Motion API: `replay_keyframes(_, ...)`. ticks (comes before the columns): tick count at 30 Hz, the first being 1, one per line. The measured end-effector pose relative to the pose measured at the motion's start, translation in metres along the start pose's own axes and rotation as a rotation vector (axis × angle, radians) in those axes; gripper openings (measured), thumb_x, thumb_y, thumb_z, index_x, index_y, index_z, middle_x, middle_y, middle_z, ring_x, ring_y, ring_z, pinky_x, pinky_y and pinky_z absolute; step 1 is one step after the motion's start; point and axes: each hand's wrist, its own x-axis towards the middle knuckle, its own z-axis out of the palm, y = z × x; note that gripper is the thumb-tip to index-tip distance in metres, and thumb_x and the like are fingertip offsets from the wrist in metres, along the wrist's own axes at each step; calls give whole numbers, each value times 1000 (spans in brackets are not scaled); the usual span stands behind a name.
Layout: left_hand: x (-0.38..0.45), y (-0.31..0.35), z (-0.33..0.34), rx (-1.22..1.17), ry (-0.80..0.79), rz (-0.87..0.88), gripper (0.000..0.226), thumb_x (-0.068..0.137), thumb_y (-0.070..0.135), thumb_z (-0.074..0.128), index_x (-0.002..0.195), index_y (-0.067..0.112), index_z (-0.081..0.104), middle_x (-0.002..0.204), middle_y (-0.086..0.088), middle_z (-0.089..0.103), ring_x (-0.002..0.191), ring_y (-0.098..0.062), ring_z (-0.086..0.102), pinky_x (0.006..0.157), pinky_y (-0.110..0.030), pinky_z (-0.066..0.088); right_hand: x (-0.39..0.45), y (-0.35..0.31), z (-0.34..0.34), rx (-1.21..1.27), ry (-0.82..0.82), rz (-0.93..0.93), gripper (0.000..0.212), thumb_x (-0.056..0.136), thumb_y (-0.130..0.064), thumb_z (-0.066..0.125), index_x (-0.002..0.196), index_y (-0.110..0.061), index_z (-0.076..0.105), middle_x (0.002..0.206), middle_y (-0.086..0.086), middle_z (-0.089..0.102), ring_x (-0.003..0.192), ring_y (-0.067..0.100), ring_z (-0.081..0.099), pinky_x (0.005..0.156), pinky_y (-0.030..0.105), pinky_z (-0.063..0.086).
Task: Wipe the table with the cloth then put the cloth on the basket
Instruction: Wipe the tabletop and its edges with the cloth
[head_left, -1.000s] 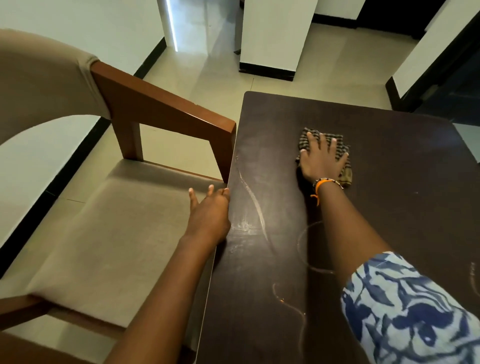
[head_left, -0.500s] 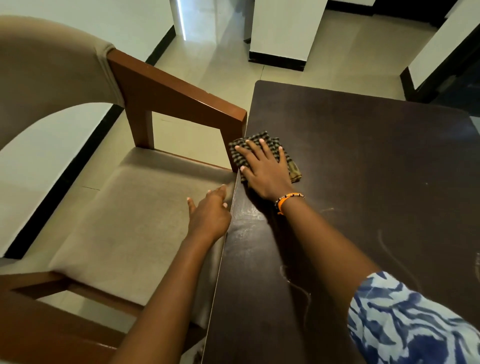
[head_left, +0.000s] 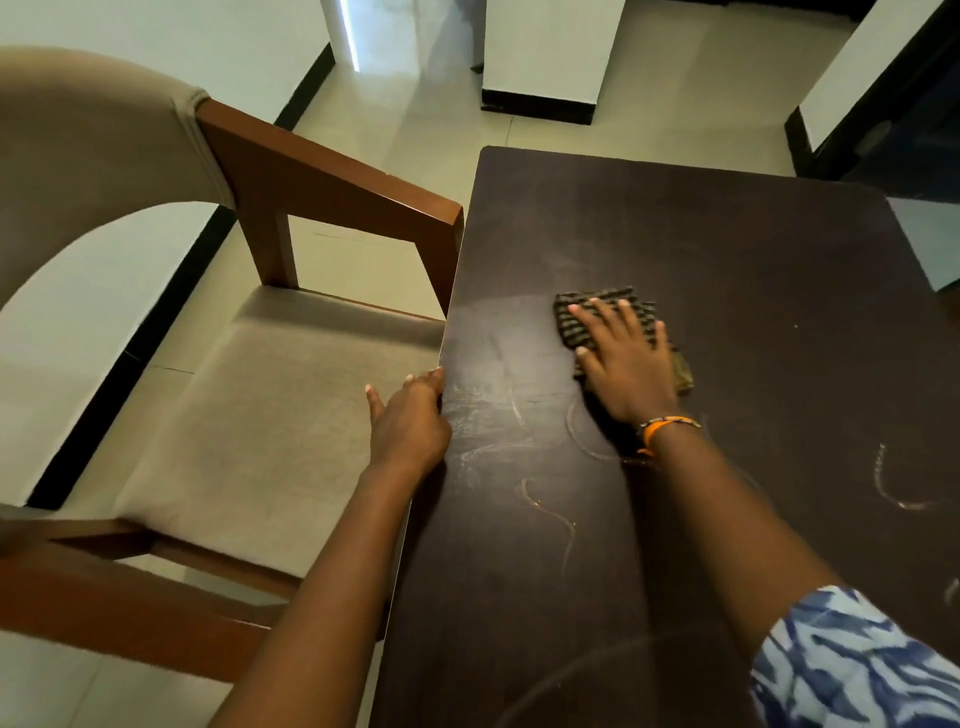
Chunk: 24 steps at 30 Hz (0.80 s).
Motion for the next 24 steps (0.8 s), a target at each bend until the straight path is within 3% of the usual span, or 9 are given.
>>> replay_keyframes(4, 1, -4, 4, -51, 13, 18, 51, 91, 2, 47, 138, 22, 44, 135, -5, 56, 126, -25, 51, 117, -51, -3, -10, 38, -10, 28, 38, 243, 51, 97, -33, 37, 145, -34, 24, 157, -4, 19, 146, 20, 7, 116, 56, 5)
replay_keyframes(9, 6, -17, 8, -88, -24, 49, 60, 89, 1, 48, 144, 21, 34, 137, -7, 53, 126, -26, 49, 117, -51, 4, -10, 7, -4, 47, 57, 350, 52, 97, -34, 36, 146, -33, 22, 158, -2, 16, 146, 23, 5, 115, 58, 2)
replay_keyframes(16, 5, -17, 2, -305, -202, 0, 82, 92, 5, 45, 148, 20, -12, 154, -8, 29, 141, -33, 27, 116, -52, 21, -1, -122, 24, 45, -42, -5, 54, 96, -37, 35, 147, -35, 19, 159, -1, 12, 147, 25, 1, 112, 59, -4)
replay_keyframes(19, 1, -10, -1, -333, -191, 4, 82, 88, -5, 39, 149, 15, -11, 157, -9, 20, 144, -30, 19, 117, -49, 18, -2, -138, 26, 28, -93, -170, 51, 96, -39, 35, 145, -38, 23, 158, -4, 16, 146, 23, 4, 113, 57, -3)
replay_keyframes(22, -6, 10, 1, -263, -145, 64, 76, 92, 4, 42, 150, 20, -4, 159, -6, 11, 147, -27, 5, 120, -48, 8, -8, -110, 20, 16, -78, -236, 51, 95, -39, 37, 145, -40, 24, 157, -6, 18, 146, 22, 8, 115, 55, 0)
replay_keyframes(24, -9, 28, 7, -162, -134, 103, 71, 94, 12, 45, 151, 20, 3, 159, -7, 12, 147, -27, 1, 120, -46, 2, -15, -78, 13, 33, -54, -187, 52, 94, -38, 39, 144, -40, 24, 157, -7, 19, 146, 22, 9, 115, 56, 3)
